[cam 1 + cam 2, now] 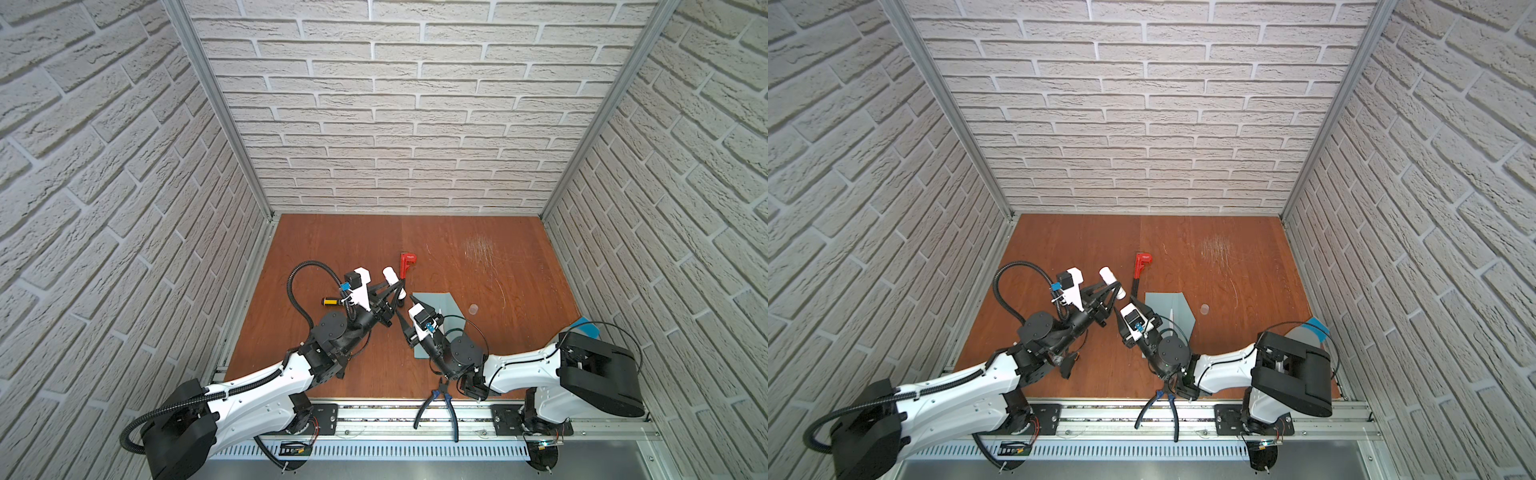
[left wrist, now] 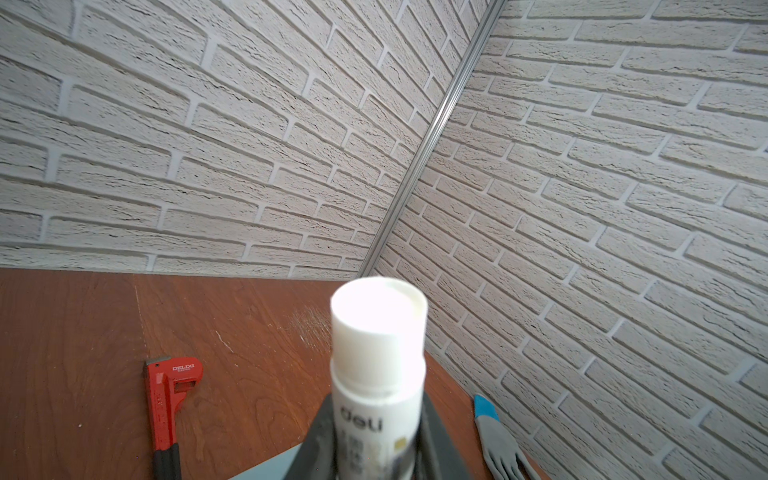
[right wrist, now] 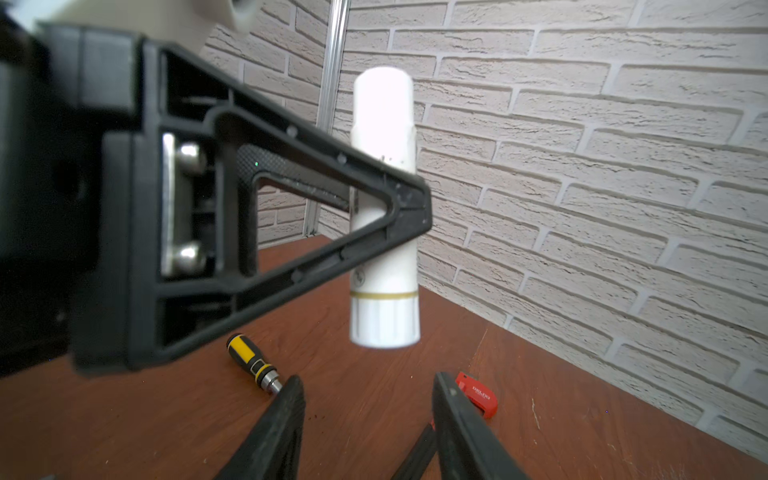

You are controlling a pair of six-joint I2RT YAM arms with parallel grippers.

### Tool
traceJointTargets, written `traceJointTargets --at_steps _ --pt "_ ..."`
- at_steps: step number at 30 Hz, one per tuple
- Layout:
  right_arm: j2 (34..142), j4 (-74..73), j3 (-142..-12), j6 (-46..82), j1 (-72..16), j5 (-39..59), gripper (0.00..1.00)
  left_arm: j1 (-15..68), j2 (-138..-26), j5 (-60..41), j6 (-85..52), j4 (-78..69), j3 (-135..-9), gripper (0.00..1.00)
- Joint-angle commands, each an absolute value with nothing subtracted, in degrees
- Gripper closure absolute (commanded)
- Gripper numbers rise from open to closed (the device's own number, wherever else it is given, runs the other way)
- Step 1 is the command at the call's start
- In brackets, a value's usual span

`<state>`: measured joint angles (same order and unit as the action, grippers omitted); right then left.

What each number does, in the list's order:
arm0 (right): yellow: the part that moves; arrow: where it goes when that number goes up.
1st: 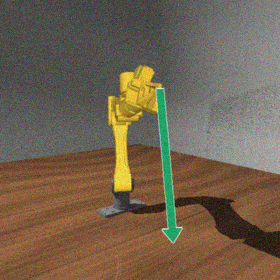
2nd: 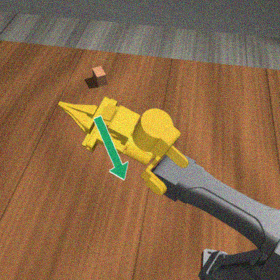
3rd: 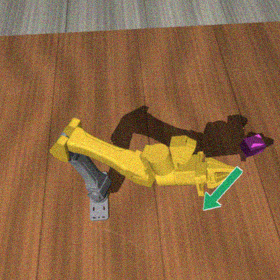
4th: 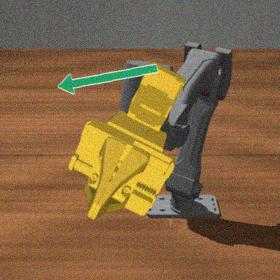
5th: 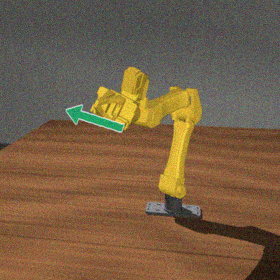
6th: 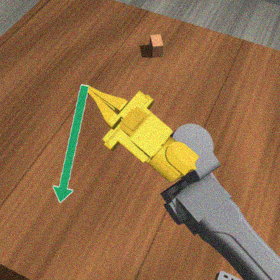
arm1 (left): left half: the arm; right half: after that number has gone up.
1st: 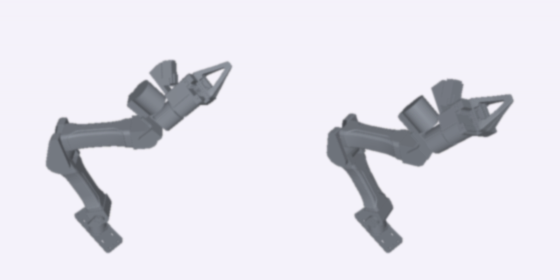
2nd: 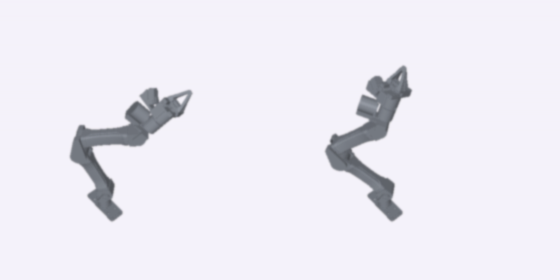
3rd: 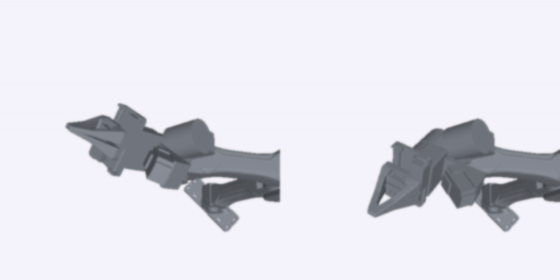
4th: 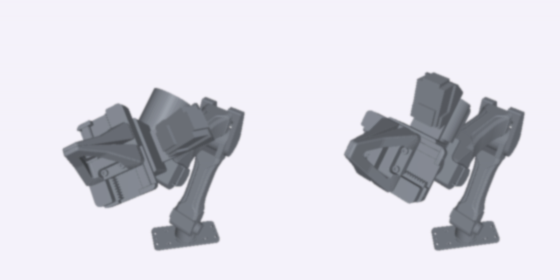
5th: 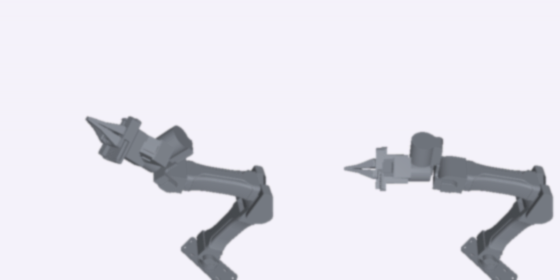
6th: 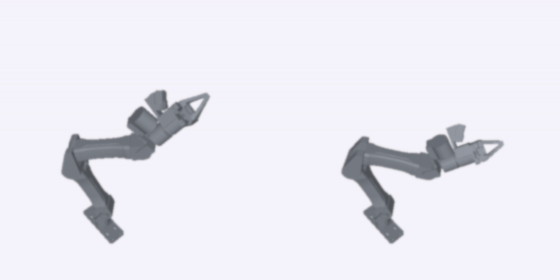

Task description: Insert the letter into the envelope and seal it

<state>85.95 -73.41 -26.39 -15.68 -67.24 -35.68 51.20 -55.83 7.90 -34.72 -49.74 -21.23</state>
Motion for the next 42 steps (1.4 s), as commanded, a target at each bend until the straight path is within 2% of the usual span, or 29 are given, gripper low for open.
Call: traceJointTargets --at_steps 1,32,42 --pt "86.13 -77.9 -28.26 -17.45 -67.5 -37.35 0.49 51.68 -56.11 8.45 -35.33 -55.18 -21.75 1.0" --pt "87.28 -67.79 -33.29 -20.25 -67.47 -38.5 0.66 52.08 -58.02 6.77 -36.37 -55.72 -22.24 1.0" --pt "87.27 -66.59 -34.35 -20.74 -67.48 -38.28 0.78 52.36 -58.6 6.59 -36.85 -55.85 -21.77 1.0"
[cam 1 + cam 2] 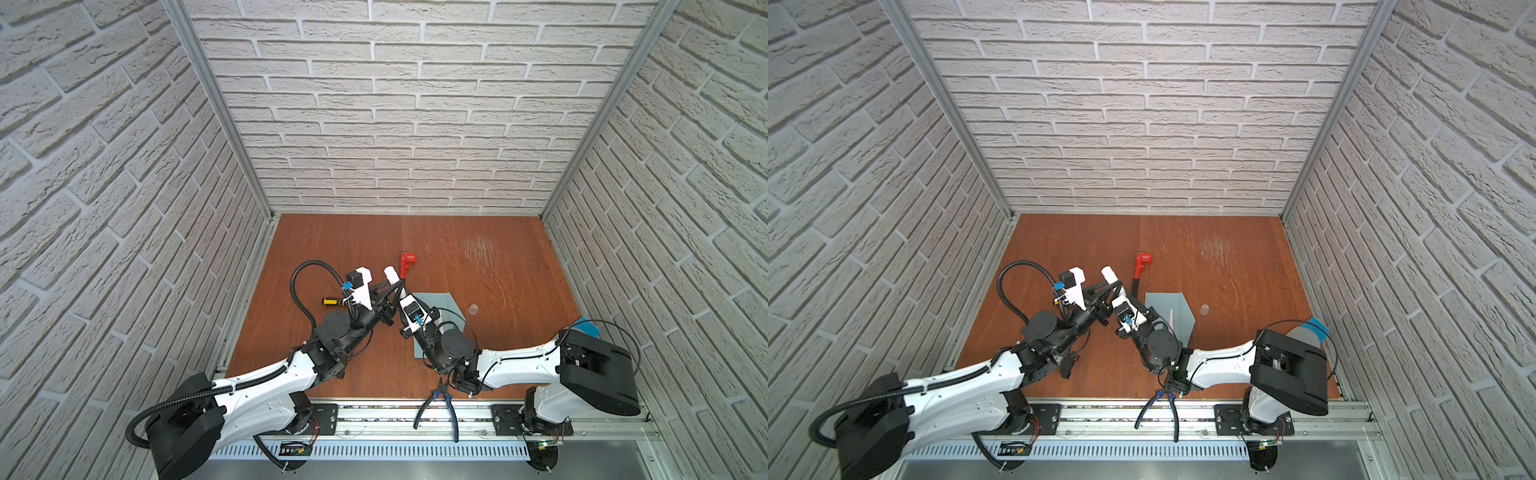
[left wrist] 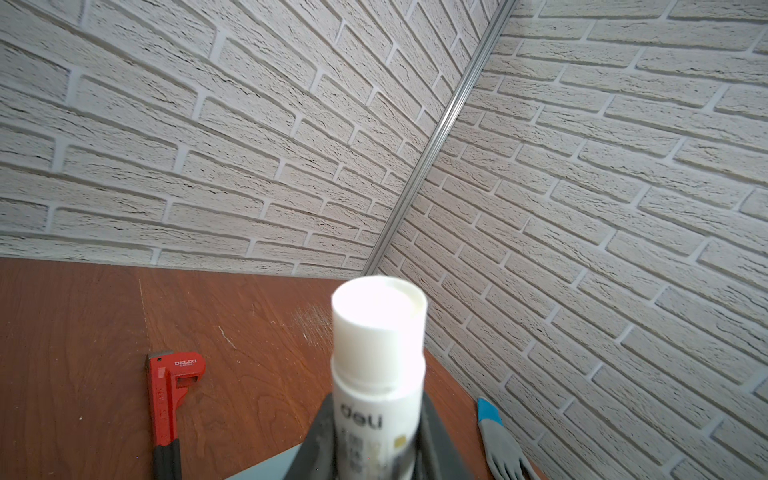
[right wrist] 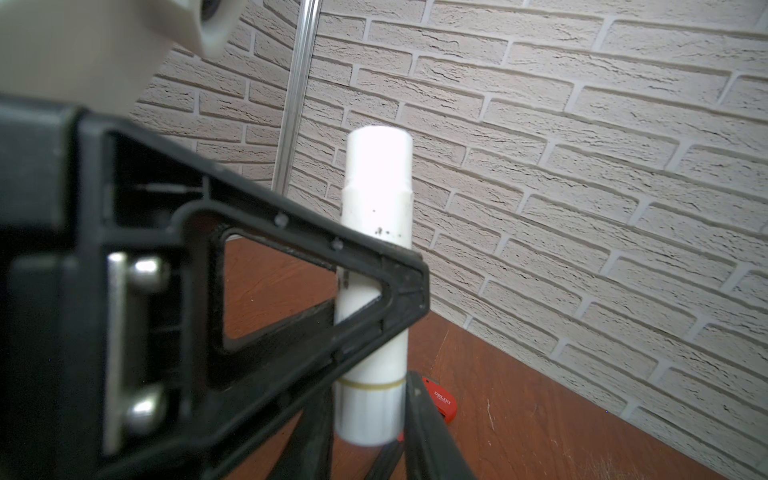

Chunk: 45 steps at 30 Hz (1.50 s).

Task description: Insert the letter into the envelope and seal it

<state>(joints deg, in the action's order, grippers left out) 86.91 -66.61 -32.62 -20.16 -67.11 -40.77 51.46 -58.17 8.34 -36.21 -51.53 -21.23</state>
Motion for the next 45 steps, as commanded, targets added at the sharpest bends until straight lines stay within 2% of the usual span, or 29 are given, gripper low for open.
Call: traceJointTargets --at_steps 1,11,14,17,23,29,36,40,43,45 --pt "87.07 -66.18 -34.49 -20.74 -67.5 -38.11 0.8 52.38 -58.6 6.55 -36.84 -55.81 -21.65 1.0" --pt "81.47 -56.65 -35.18 -15.43 -67.5 -30.85 0.88 52.16 -58.76 2.83 -38.98 -56.26 -19.91 1.0" --pt "76.97 -50.36 -34.96 -10.45 -67.5 -27.26 0.9 50.66 -57.89 -2.86 -41.03 -56.69 -19.02 1.0" --pt "71.05 -42.07 -34.88 -4.89 -67.43 -22.95 0.93 48.11 -56.67 -12.79 -44.5 -57.63 -17.99 1.0" --pt "60.91 -23.68 -37.01 5.49 -65.32 -5.96 0.94 47.63 -52.15 -27.11 -45.0 -55.18 -16.89 1.0" --pt "56.23 -12.62 -39.71 13.94 -61.84 7.16 0.94 47.86 -48.0 -31.69 -45.04 -54.27 -15.0 1.0" --pt "55.15 -11.32 -39.73 19.67 -57.23 15.37 0.92 49.62 -47.94 -32.16 -44.06 -54.31 -15.12 1.0" --pt "54.37 -9.29 -39.47 18.02 -56.7 14.27 0.86 50.13 -48.43 -31.41 -43.53 -54.2 -15.37 1.0" --pt "53.58 -5.36 -39.87 14.69 -56.7 12.5 0.72 50.14 -48.1 -30.04 -43.01 -53.99 -15.38 1.0" --pt "53.06 -3.1 -39.65 11.91 -56.73 10.67 0.57 50.14 -47.59 -28.4 -42.36 -53.06 -15.6 1.0"
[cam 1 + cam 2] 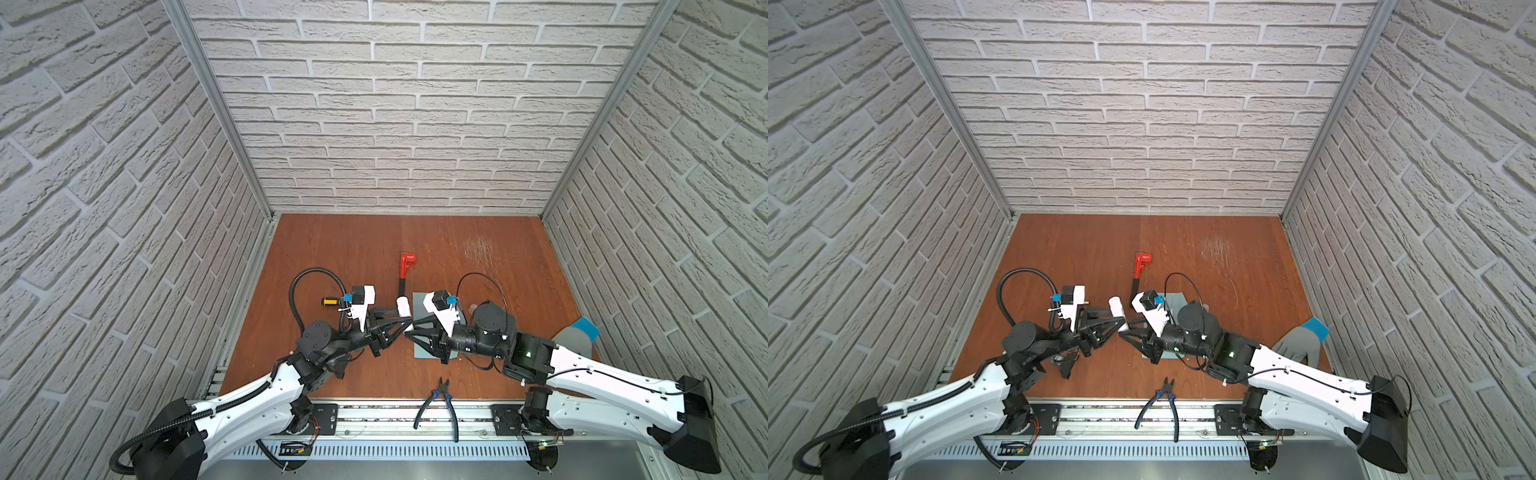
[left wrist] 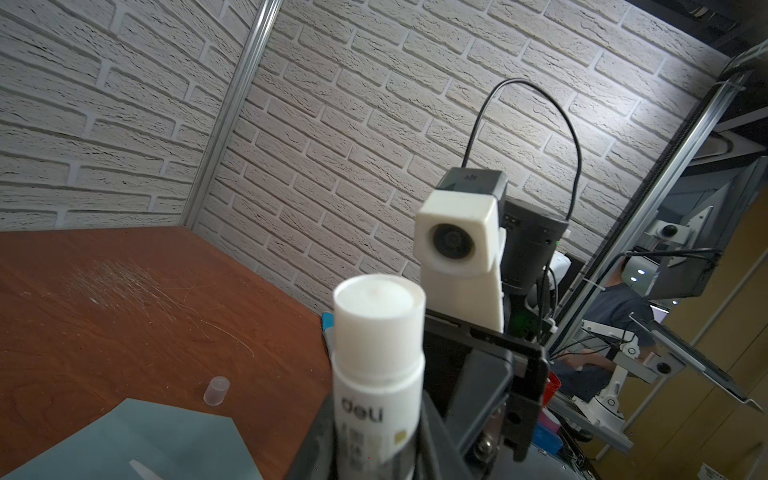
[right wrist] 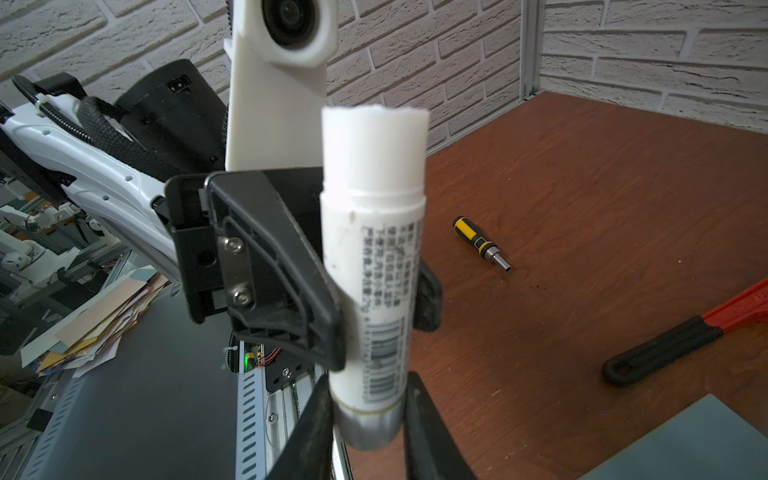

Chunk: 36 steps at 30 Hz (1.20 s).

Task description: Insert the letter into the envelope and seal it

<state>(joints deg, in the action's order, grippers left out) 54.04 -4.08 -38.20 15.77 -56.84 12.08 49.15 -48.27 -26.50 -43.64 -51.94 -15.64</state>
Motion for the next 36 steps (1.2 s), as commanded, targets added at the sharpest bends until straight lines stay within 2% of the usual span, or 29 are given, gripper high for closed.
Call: traceJointTargets --at_steps 1,3,6,10,13,19,27,36 --pt "52.64 -2.53 -39.02 10.42 -56.69 9.37 0.51 50.14 -47.13 -26.97 -41.93 -52.34 -15.72 1.0" --pt "51.35 -3.8 -36.49 7.58 -56.72 6.58 0.42 50.11 -46.05 -22.49 -40.95 -50.37 -15.96 1.0" --pt "48.62 -12.13 -29.8 3.92 -57.43 0.88 0.36 50.01 -44.29 -13.06 -39.68 -47.3 -16.52 1.0" --pt "48.98 -24.93 -23.45 -0.08 -60.56 -10.7 0.38 50.32 -43.72 -0.95 -37.94 -45.5 -17.33 1.0" --pt "53.18 -33.24 -22.18 -3.52 -63.82 -18.27 0.42 50.87 -45.29 4.0 -36.41 -48.18 -17.63 1.0" --pt "66.53 -51.24 -23.5 -11.43 -68.77 -28.34 0.43 51.72 -52.2 9.33 -36.44 -56.0 -18.72 1.0" --pt "83.08 -79.23 -23.51 -19.57 -69.59 -35.52 0.39 52.47 -58.09 12.0 -37.59 -61.35 -20.45 1.0" --pt "88.85 -80.76 -28.86 -21.76 -69.59 -41.02 0.44 52.56 -59.5 11.71 -38.68 -62.51 -20.31 1.0"
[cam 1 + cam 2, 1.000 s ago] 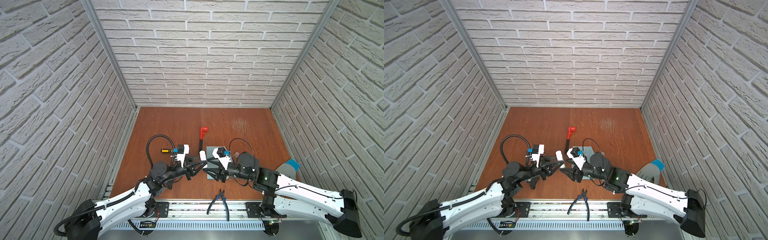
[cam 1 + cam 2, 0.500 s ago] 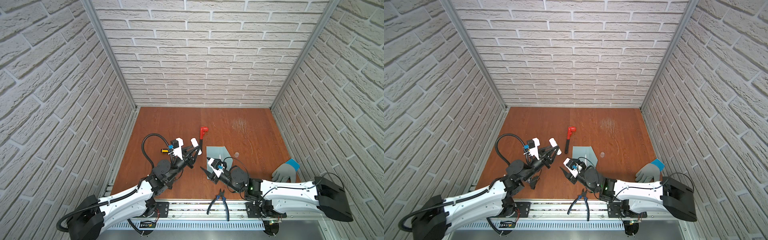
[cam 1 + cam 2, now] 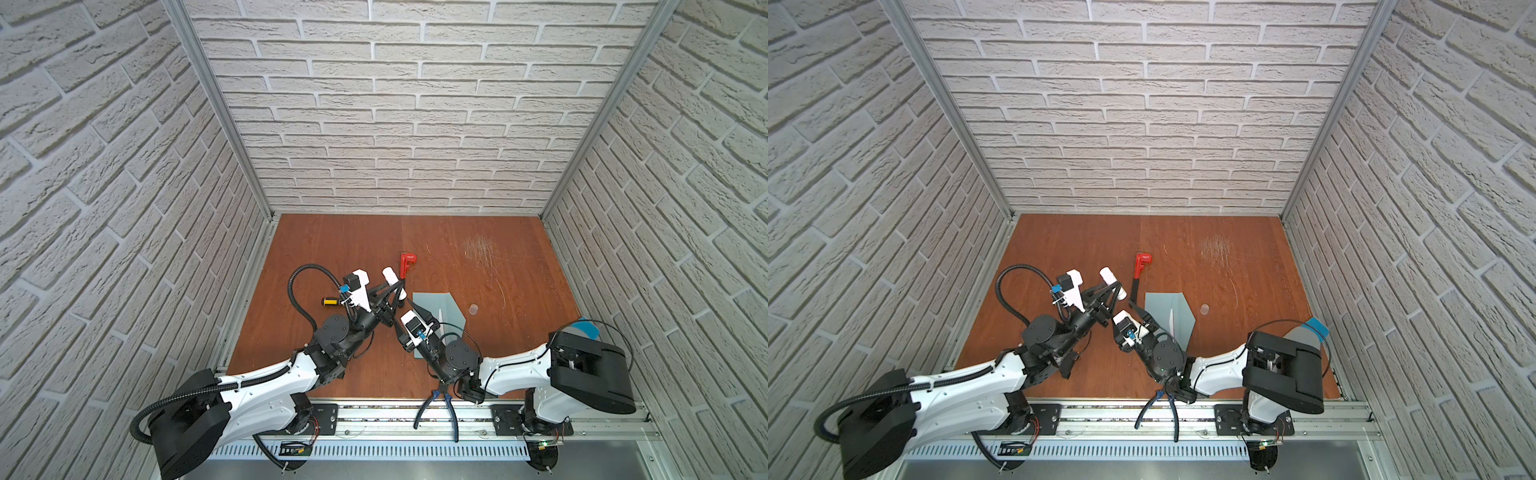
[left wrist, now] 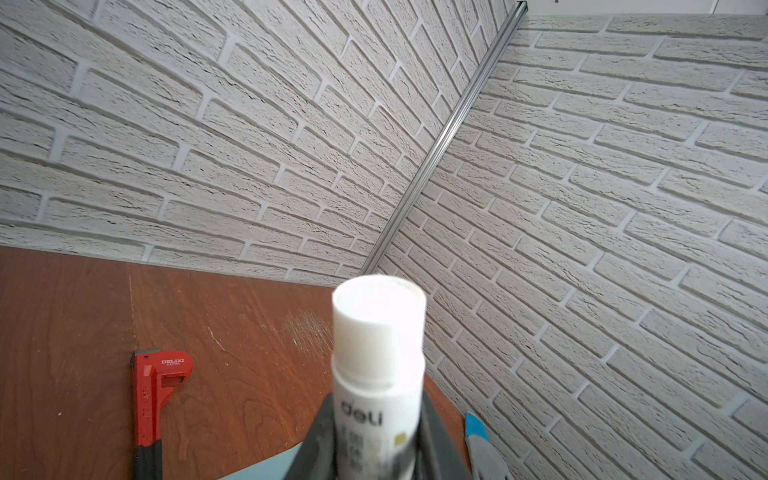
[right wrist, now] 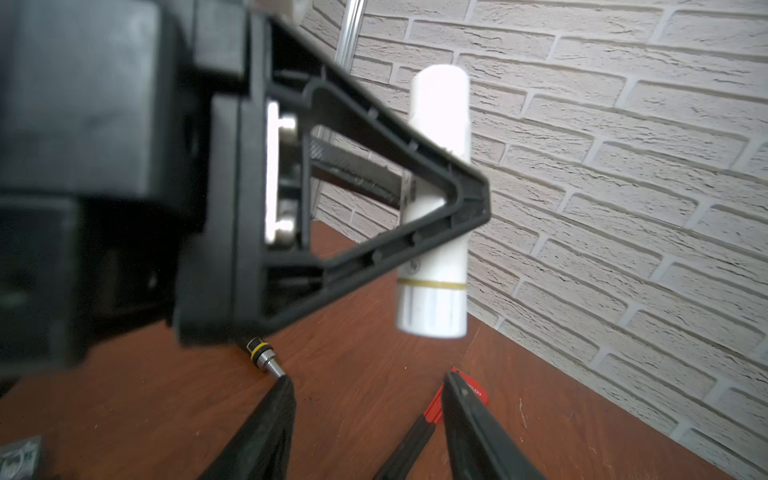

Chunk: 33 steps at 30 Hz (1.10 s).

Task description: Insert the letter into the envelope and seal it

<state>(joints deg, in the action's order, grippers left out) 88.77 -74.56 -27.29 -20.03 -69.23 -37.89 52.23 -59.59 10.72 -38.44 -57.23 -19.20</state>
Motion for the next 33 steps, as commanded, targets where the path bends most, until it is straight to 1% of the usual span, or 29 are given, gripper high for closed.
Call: traceJointTargets --at_steps 1,6,8,11,12,22,27,33 --pt "88.85 -80.7 -29.11 -22.03 -69.53 -41.13 0.45 52.6 -59.46 11.69 -38.74 -62.42 -20.33 1.0" --pt "89.25 -80.6 -30.06 -23.01 -69.3 -41.66 0.47 52.58 -60.02 11.3 -39.1 -62.72 -20.4 1.0" --pt "89.45 -80.65 -30.23 -23.03 -69.26 -41.66 0.5 52.56 -60.34 10.99 -39.2 -62.92 -20.49 1.0" --pt "89.85 -80.6 -30.32 -23.27 -69.2 -41.73 0.59 52.56 -60.53 10.74 -39.51 -63.04 -20.65 1.0" --pt "89.98 -80.56 -30.41 -23.25 -69.21 -41.83 0.6 52.58 -60.55 10.64 -39.48 -63.04 -20.64 1.0" --pt "91.03 -80.44 -30.72 -23.38 -68.68 -43.13 0.59 52.65 -60.69 9.66 -40.09 -62.89 -20.93 1.0" --pt "91.05 -79.61 -31.19 -23.25 -68.01 -43.16 0.62 52.83 -61.02 9.35 -40.36 -63.0 -21.01 1.0" --pt "90.52 -77.93 -31.31 -22.79 -67.16 -42.58 0.68 52.93 -61.43 8.74 -40.56 -63.15 -21.15 1.0"
